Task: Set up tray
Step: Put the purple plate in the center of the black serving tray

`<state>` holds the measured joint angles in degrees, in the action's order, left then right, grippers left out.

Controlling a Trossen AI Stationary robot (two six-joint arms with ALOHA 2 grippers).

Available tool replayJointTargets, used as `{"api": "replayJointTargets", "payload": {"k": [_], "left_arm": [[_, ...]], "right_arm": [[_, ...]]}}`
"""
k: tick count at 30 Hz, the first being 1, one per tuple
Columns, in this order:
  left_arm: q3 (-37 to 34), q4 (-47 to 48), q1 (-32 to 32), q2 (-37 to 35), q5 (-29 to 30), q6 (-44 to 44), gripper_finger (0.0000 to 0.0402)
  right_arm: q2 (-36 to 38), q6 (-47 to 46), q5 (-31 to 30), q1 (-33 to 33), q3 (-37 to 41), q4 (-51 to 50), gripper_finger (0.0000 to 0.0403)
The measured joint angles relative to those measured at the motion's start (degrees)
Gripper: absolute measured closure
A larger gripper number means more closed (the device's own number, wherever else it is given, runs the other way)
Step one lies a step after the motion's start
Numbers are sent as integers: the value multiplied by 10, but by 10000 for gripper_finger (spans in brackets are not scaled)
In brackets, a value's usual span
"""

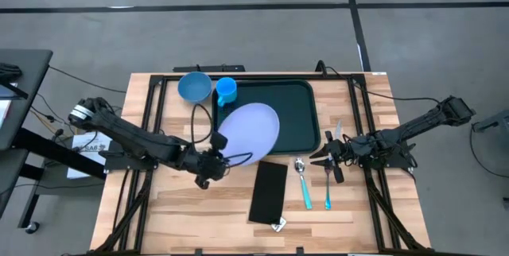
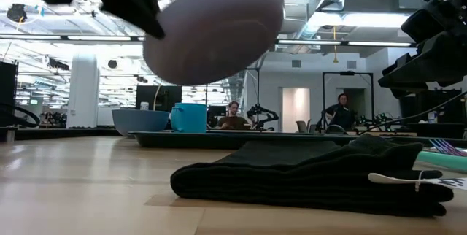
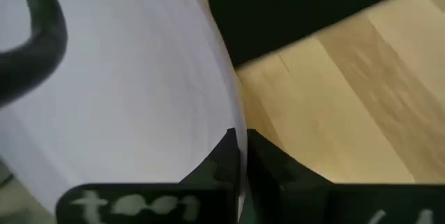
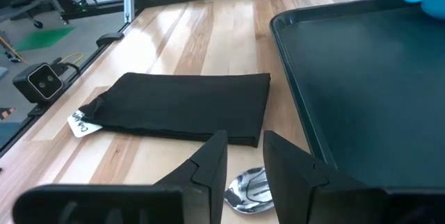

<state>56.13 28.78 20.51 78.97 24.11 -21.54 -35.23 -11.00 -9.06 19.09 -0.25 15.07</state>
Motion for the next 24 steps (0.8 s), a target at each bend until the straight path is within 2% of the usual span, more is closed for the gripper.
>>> {"api": "replayJointTargets", "payload": {"k": [4,10,20,24], "left_arm": [[-2,-32,-36,34,1,-52,401],[19,-26,-101,91,-39,-109,401],[23,-35,-187,123,-70,-134,401],[23,-43,-205,130,-108,-134,399]], "right_arm": [[0,0,0,0,0,-1,316],[0,0,0,0,0,2,316],[0,0,0,0,0,0,316],[0,0,0,0,0,2,316]]}}
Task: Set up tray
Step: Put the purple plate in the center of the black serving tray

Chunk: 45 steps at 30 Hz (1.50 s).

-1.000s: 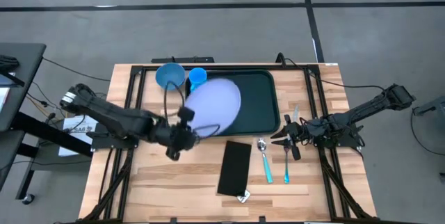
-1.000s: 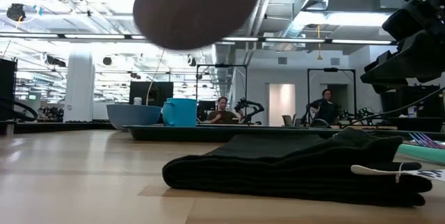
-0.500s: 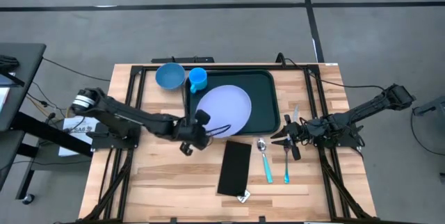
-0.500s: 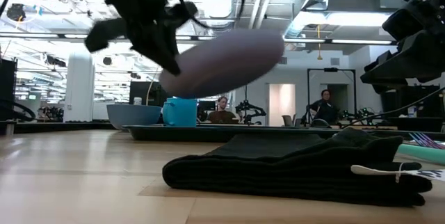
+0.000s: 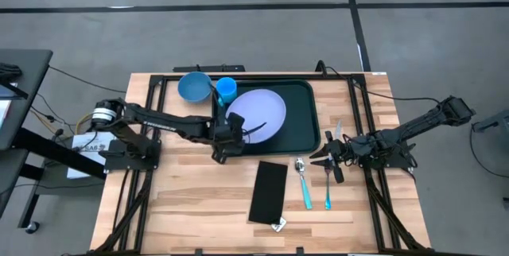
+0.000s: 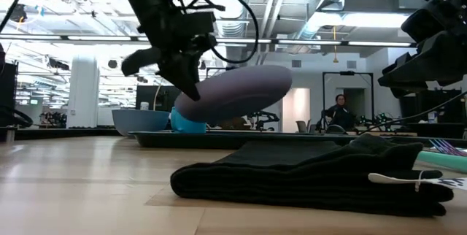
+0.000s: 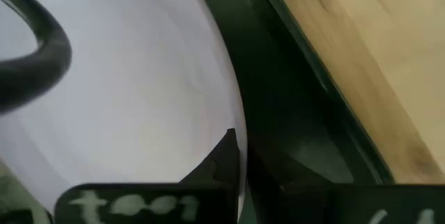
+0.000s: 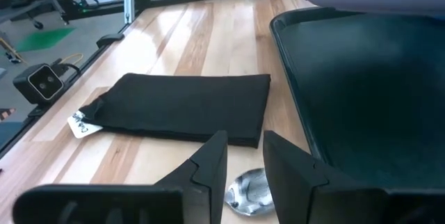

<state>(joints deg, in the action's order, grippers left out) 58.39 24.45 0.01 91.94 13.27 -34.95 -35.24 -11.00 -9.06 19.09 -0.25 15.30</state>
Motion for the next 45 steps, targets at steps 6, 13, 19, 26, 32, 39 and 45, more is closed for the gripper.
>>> {"api": "replayJointTargets", "payload": {"k": [6,13,19,26,32,39,45], "left_arm": [[0,3,-14,1,-5,-3,399],[0,5,-17,1,-2,-20,400],[-6,4,-17,1,6,-20,401],[-16,5,-17,1,21,-20,401],[-16,-6,-17,10,25,-22,401],[-9,-13,-17,80,24,-20,401],[-4,-27,-17,93,14,-20,397]], "right_arm": [[0,0,0,0,0,-1,316],[0,0,0,0,0,-1,316],[0,0,0,0,0,-2,316],[0,0,0,0,0,-2,316],[0,0,0,0,0,-2,316],[0,0,0,0,0,1,316],[0,0,0,0,0,0,316]]}}
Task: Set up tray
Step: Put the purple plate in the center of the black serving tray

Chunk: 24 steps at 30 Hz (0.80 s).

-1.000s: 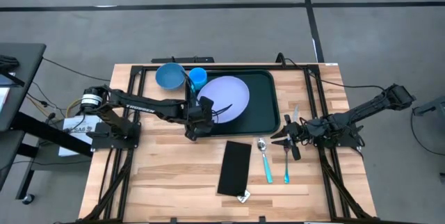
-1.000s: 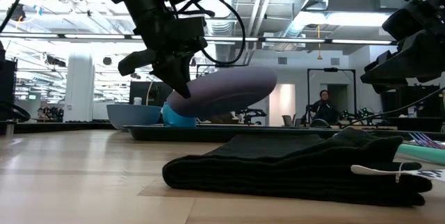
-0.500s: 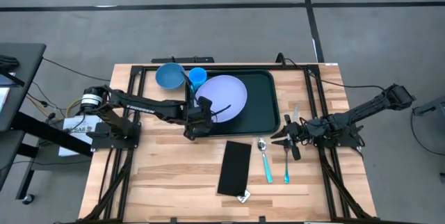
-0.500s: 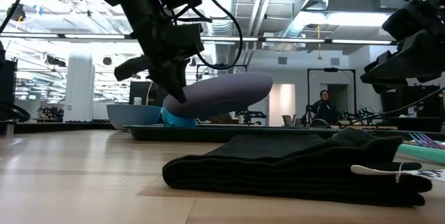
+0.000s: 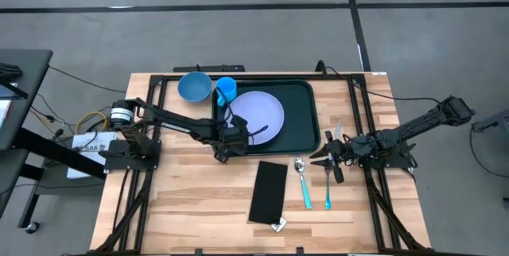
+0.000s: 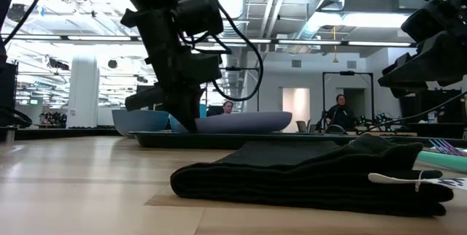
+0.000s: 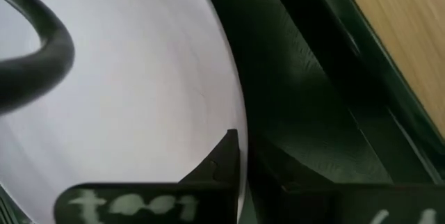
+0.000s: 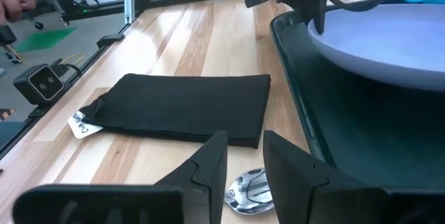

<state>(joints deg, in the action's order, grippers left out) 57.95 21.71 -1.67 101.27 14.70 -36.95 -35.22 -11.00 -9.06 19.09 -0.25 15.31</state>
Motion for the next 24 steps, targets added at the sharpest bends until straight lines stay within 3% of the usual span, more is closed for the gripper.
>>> {"api": "replayJointTargets", "payload": {"k": [24], "left_arm": [[0,9,19,0,11,27,395]], "right_arm": [[0,0,0,0,0,0,316]]}}
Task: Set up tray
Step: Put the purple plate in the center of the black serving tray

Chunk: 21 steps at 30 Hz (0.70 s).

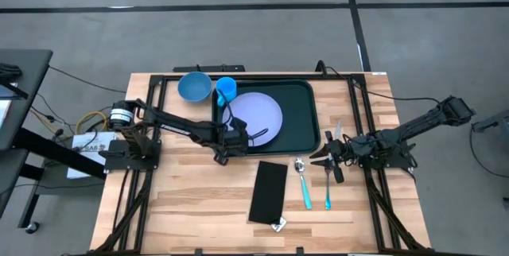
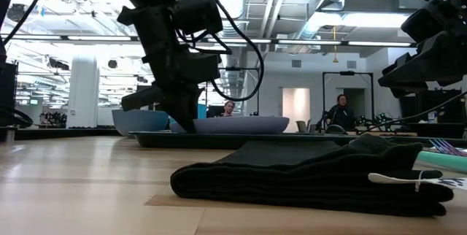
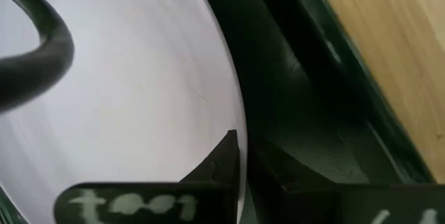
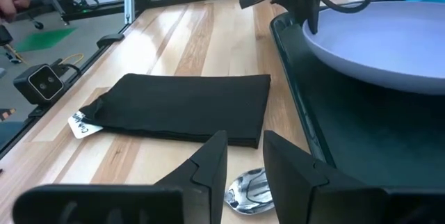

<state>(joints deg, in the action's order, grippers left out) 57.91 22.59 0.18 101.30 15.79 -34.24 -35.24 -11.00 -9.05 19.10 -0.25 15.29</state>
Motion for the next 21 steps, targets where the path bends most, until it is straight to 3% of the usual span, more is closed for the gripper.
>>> {"api": "replayJointTargets", "payload": {"k": [5,15,21], "left_arm": [[0,0,4,0,-2,2,384],[0,0,10,0,5,7,324],[0,0,29,0,109,-4,308]], "right_arm": [[0,0,0,0,0,0,316],[0,0,0,0,0,0,316],[0,0,0,0,0,0,316]]}}
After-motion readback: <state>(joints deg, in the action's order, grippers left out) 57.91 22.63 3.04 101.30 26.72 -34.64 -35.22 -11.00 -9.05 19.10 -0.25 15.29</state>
